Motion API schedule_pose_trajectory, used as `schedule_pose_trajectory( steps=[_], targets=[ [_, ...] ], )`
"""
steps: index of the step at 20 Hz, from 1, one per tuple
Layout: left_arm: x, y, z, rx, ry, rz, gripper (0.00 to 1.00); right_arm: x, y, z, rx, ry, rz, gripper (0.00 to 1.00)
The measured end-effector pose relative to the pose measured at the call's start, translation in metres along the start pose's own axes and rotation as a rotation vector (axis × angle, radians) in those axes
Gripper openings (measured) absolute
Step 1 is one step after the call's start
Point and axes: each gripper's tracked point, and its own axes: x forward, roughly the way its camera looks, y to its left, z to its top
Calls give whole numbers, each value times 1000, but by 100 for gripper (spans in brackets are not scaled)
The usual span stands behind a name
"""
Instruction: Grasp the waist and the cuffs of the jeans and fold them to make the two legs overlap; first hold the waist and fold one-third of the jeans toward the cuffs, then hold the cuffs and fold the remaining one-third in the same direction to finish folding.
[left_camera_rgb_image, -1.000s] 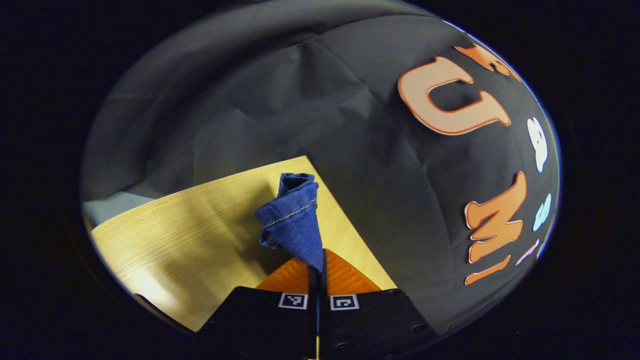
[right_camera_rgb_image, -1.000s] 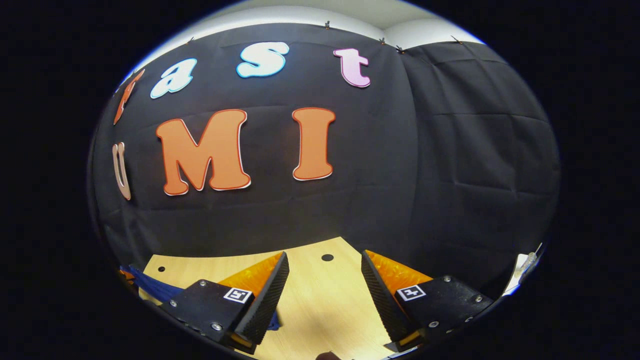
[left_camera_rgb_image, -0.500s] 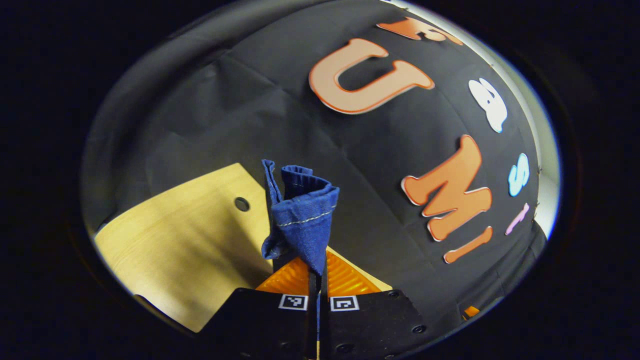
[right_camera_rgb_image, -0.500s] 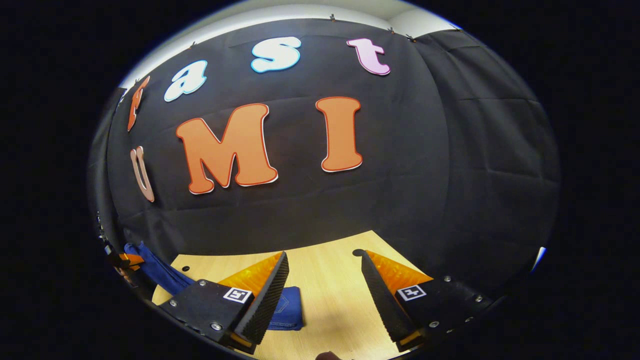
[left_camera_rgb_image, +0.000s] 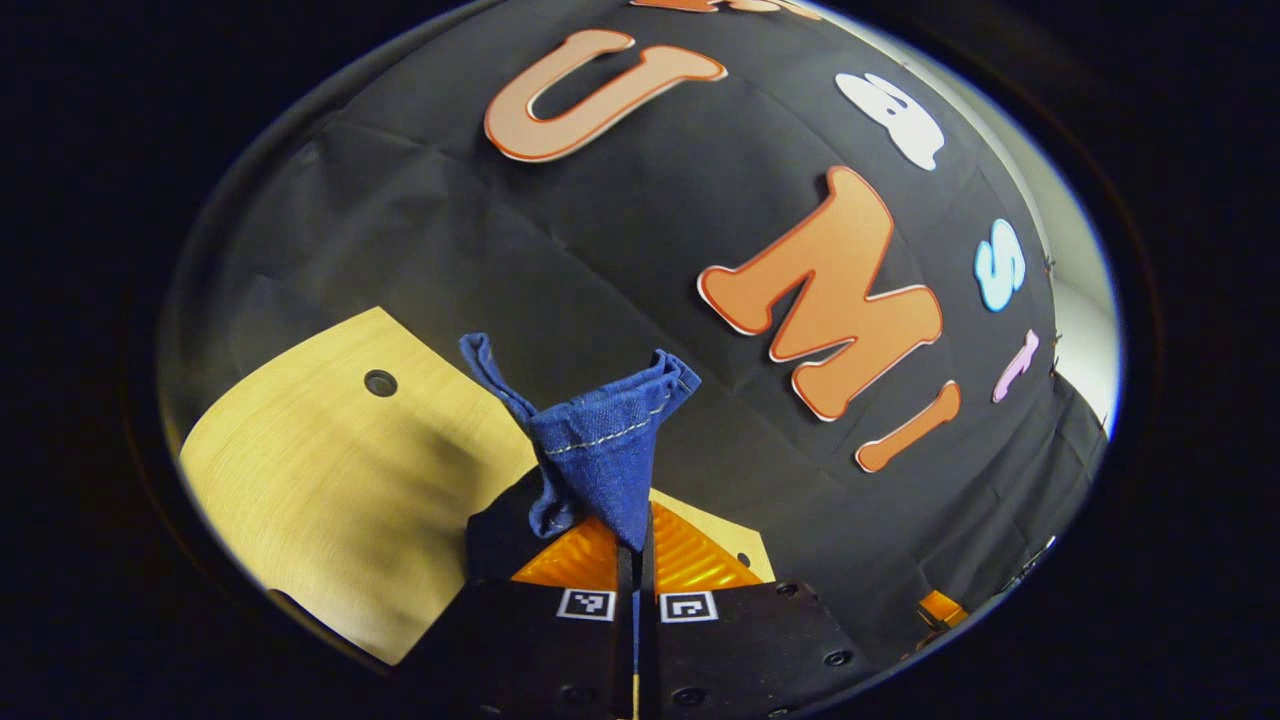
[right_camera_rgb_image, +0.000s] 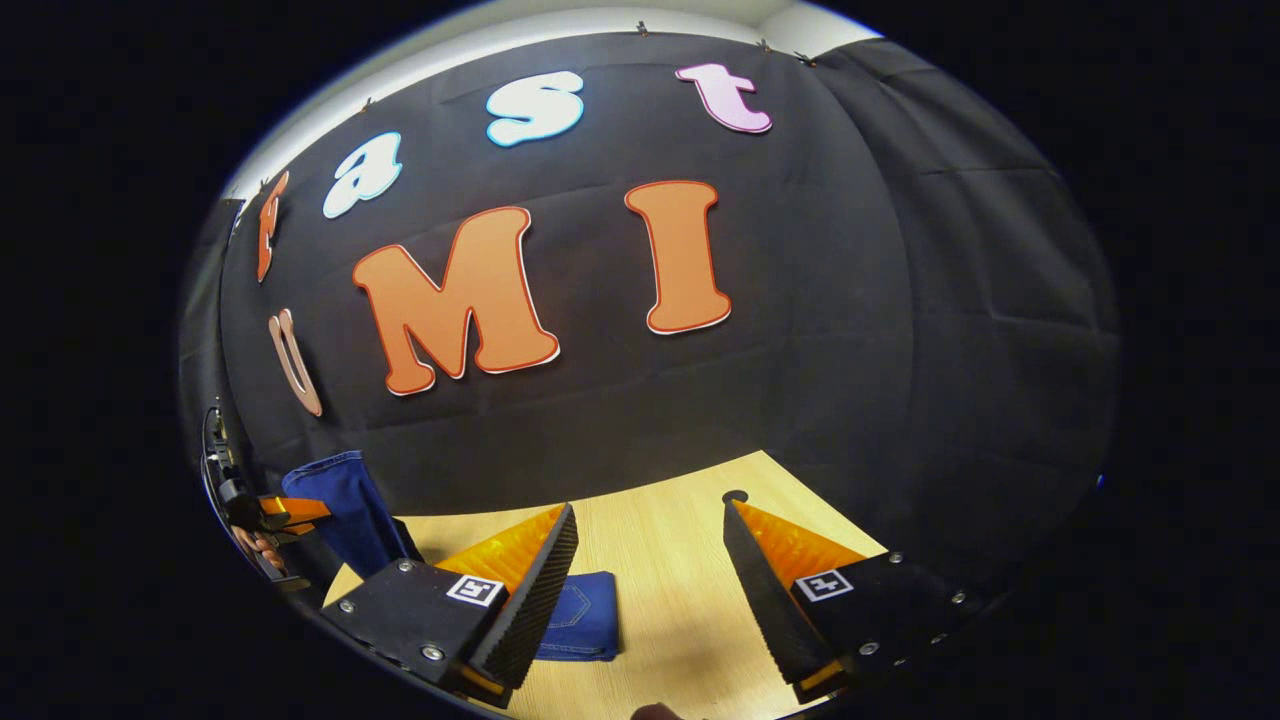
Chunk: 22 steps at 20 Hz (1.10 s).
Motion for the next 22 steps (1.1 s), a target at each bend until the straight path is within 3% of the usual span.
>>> schedule_pose_trajectory(
  steps=[3, 4, 6, 7, 12, 19, 22],
  targets=[
    [18, -25, -18, 58, 38, 3, 2, 3, -5, -4, 19, 10, 14, 91],
    [23, -32, -24, 85, 49, 8, 2, 4, -7, -5, 24, 14, 15, 99],
    [35, -47, -37, 145, 77, 17, 2, 8, -9, -9, 33, 22, 27, 100],
    [41, -55, -46, 183, 94, 17, 2, 10, -10, -11, 35, 28, 31, 92],
    [69, -91, -108, 365, 234, -22, 2, 15, -19, -18, 41, 44, 49, 92],
    [102, -110, -207, 606, 450, 5, 4, 21, -51, -31, 71, 75, 33, 92],
    [96, -127, -253, 645, 534, -74, 12, 24, -62, -36, 96, 86, 28, 93]
  ],
)
